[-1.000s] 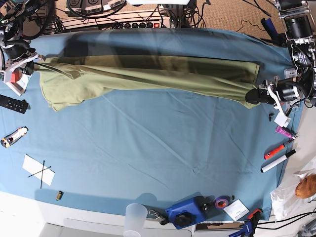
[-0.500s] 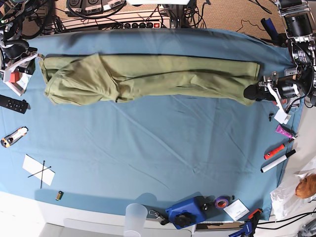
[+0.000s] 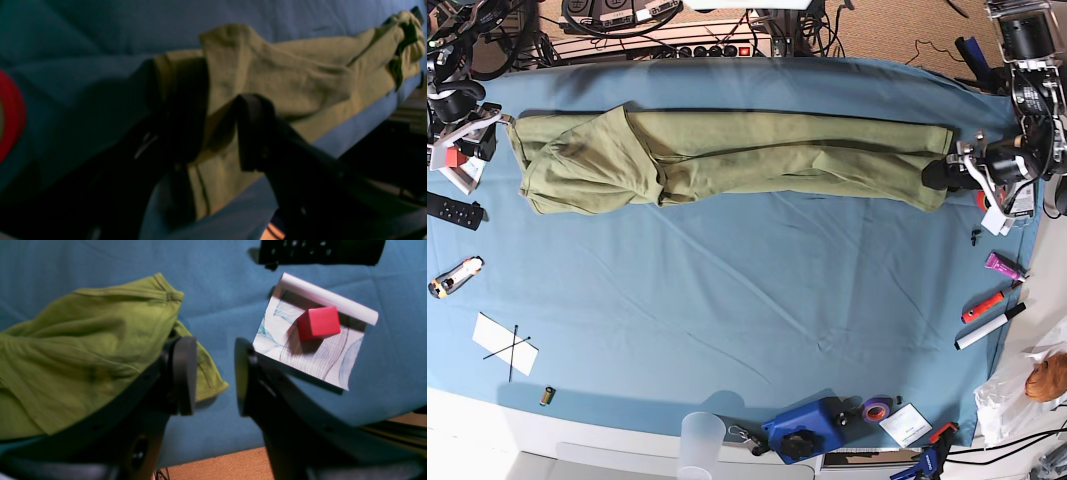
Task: Layout the t-shirt on the table in an organized manner, then fold the t-shirt properly
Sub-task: 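Release the folded shirt and raise both grippers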
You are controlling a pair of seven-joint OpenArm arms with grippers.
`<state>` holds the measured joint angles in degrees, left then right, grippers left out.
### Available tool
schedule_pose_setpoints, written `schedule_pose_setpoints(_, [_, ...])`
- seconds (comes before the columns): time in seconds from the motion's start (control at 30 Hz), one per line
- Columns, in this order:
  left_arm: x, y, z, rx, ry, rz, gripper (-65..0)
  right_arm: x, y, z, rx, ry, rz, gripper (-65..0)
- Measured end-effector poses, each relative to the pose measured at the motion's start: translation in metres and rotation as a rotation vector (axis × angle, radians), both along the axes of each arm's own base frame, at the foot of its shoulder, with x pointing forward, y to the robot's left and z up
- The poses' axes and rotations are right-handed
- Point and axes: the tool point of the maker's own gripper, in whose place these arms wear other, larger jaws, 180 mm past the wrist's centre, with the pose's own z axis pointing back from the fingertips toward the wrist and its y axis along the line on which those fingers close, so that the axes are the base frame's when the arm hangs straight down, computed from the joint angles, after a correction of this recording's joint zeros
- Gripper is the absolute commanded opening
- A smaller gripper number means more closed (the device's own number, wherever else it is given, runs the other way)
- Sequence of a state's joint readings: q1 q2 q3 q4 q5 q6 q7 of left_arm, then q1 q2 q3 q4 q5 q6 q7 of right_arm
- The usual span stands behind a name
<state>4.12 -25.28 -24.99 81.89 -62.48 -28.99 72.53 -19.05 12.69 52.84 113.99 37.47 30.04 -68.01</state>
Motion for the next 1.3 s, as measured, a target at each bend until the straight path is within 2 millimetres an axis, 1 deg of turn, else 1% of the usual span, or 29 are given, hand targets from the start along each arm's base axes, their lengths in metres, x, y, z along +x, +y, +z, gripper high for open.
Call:
schedule_pose_setpoints(0.17, [0.004,-0.016,-0.005,-0.038,0.009,0.043,-38.3,0.000,0.000,0.000,0.000,-0.001,0.000,-45.4])
schedule_pose_setpoints(0.3, [0.005,-0.019,-0.011,-0.027,0.033,0.086,-38.9,0.000,0.000,0.000,-0.001,-0.001,0.000,-45.4])
schedule_pose_setpoints(0.33, [0.005,-0.019,-0.012,-0.028,0.031,0.093,-40.6,0.000,0.000,0.000,0.000,-0.002,0.000,-45.4])
schedule_pose_setpoints(0.37, [0.004,-0.019,-0.013,-0.030,0.030,0.098,-43.9,0.000,0.000,0.000,-0.001,-0.003,0.000,-45.4])
schedule_pose_setpoints(0.4, [0.004,-0.018,-0.014,-0.027,0.027,0.107,-48.3,0.000,0.000,0.001,-0.001,-0.003,0.001,-45.4])
schedule_pose_setpoints(0.47, [0.000,-0.018,-0.017,-0.018,0.043,0.103,-61.0,0.002,0.000,0.002,-0.004,-0.013,0.001,-45.4])
schedule_pose_setpoints(0.5, [-0.002,-0.019,-0.019,-0.019,0.051,0.102,-65.0,0.002,-0.001,0.002,-0.004,-0.014,0.001,-45.4])
schedule_pose_setpoints(0.67, [-0.003,-0.015,-0.018,-0.008,0.047,0.088,-65.0,0.002,-0.001,0.003,-0.006,-0.014,0.002,-45.4])
schedule_pose_setpoints(0.8, [-0.004,-0.002,-0.016,0.037,0.062,0.061,-65.0,0.003,-0.001,0.003,-0.007,-0.019,0.002,-45.4])
schedule_pose_setpoints(0.83, [-0.004,0.004,-0.015,0.061,0.063,0.052,-65.0,0.004,-0.001,0.005,-0.009,-0.028,0.003,-45.4])
schedule_pose_setpoints(1.0, [0.002,0.049,-0.009,0.228,0.083,0.053,-65.0,0.005,-0.001,0.007,-0.013,-0.043,0.003,-45.4])
schedule_pose_setpoints(1.07, [0.005,0.064,-0.007,0.286,0.090,0.056,-65.0,0.005,-0.001,0.007,-0.013,-0.044,0.004,-45.4])
schedule_pose_setpoints(1.2, [0.015,0.082,0.002,0.343,0.087,0.079,-65.0,0.005,-0.001,0.007,-0.013,-0.044,0.004,-45.4])
schedule_pose_setpoints(1.3, [0.021,0.089,0.010,0.358,0.070,0.090,-65.0,0.006,-0.002,0.007,-0.013,-0.046,0.004,-45.4])
